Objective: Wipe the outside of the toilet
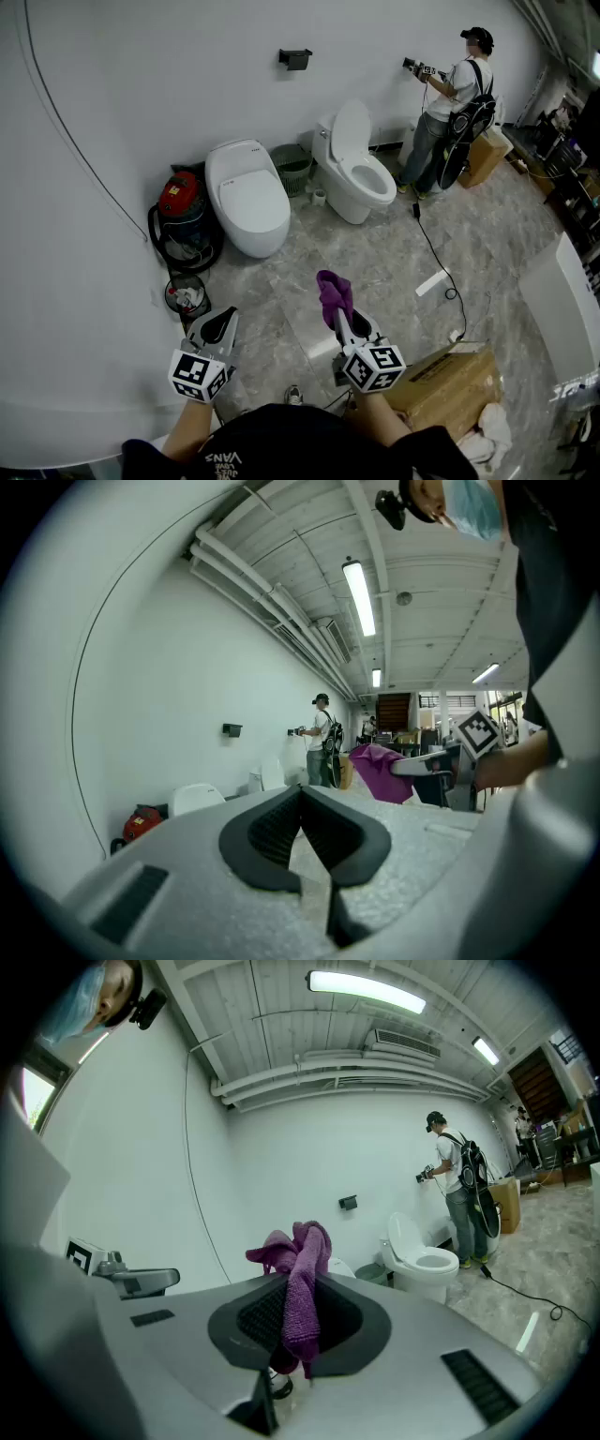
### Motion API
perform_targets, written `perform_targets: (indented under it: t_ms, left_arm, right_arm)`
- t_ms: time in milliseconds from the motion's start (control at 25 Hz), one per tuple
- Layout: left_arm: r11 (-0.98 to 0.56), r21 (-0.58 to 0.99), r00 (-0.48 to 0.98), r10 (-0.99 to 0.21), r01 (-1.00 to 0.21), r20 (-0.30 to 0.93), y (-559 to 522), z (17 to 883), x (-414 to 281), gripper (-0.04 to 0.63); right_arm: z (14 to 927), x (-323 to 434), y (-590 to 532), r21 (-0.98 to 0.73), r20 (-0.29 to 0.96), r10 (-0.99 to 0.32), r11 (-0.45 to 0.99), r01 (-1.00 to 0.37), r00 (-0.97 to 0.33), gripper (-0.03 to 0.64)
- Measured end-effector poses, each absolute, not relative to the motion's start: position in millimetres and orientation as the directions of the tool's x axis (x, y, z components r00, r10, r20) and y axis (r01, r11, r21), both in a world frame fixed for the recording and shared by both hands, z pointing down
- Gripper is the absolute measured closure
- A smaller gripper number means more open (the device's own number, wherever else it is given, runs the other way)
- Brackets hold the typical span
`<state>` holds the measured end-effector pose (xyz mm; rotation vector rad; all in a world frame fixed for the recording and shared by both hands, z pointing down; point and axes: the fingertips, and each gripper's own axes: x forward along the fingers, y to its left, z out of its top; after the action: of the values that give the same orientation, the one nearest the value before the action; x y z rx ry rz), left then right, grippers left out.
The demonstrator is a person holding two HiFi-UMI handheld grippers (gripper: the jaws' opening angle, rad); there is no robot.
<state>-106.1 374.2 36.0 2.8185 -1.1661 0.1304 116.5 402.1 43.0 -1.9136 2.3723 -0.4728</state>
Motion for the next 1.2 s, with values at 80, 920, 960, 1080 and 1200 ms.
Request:
perform_targets:
  t_ms: [80, 920, 960, 1080, 1200]
  left_arm:
    - [-0.710, 0.056, 0.711, -0.695, -0.702, 0.109, 370, 37, -97, 0.589]
    - [-0.594, 0.090, 0.600, -0.782, -0.800, 0.170, 294, 67, -78, 0.589]
    - [-0.594, 0.094, 0.601, -0.781, -0.799, 0.168, 284, 68, -82, 0.589]
    - [-0.602, 0.108, 0.611, -0.774, -0.791, 0.163, 252, 68, -96, 0.589]
    - [-0.609, 0.117, 0.620, -0.768, -0.784, 0.159, 216, 67, -114, 0.589]
  right_arm:
    - [44, 126, 397, -0.285, 0.135, -0.964, 0.184, -0.941, -0.230, 0.574]
    - [76, 160, 296, -0.331, 0.188, -0.931, 0.239, -0.913, -0.312, 0.574]
    - [77, 157, 287, -0.333, 0.191, -0.932, 0.234, -0.913, -0.309, 0.574]
    - [78, 144, 260, -0.333, 0.205, -0.935, 0.212, -0.919, -0.290, 0.574]
    - [76, 128, 230, -0.323, 0.211, -0.939, 0.196, -0.926, -0.272, 0.574]
